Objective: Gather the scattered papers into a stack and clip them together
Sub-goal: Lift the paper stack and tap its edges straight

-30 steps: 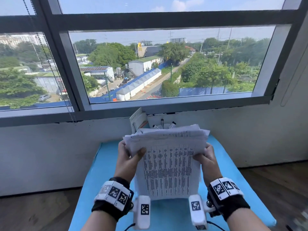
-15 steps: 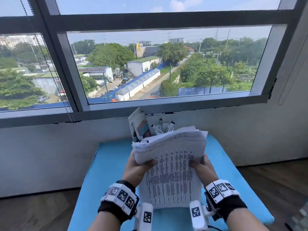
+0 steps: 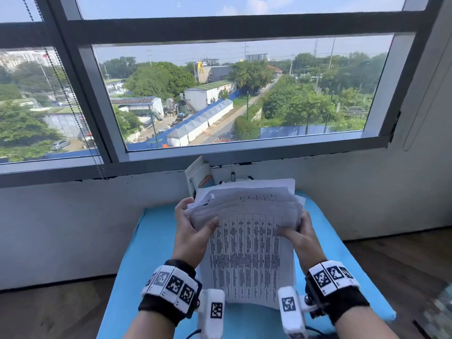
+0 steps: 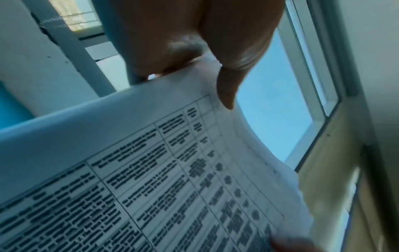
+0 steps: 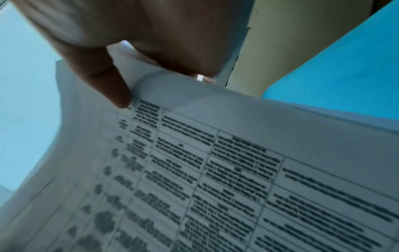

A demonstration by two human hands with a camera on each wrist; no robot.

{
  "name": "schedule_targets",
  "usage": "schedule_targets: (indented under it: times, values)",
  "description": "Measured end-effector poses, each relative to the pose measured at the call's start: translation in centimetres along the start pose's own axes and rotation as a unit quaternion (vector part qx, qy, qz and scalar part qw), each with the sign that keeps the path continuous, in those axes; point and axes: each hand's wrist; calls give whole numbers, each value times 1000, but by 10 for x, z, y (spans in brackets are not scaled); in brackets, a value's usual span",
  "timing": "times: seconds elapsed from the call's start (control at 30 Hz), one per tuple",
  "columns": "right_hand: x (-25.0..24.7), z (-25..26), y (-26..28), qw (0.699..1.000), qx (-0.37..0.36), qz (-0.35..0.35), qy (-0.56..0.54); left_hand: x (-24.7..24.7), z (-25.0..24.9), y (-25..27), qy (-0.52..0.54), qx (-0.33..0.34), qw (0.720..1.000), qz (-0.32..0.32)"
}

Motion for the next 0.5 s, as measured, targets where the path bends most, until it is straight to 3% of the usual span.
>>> schedule_targets:
  times: [0.17,0.33,0.43,0.5]
  values:
    - [8,-3,-6,1000,7,-6,20,8,3,0,-7,-37,999,37]
    - [-1,1,-1,1000,-2,2,-11,-5,5,2,55,-21,998,10]
    - [2,-7,-2,1000,21,5,5,1,11,5,41,-74,996,19]
    - [3,-3,-8,1000,17,-5,3,4,7,-1,38,-68,997,-2]
Point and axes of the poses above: each hand's wrist, its own y-axis away from the middle knuckle, its own x-axis out of the palm, z = x × y, and after that the axes turned 13 degrees about z, right-handed
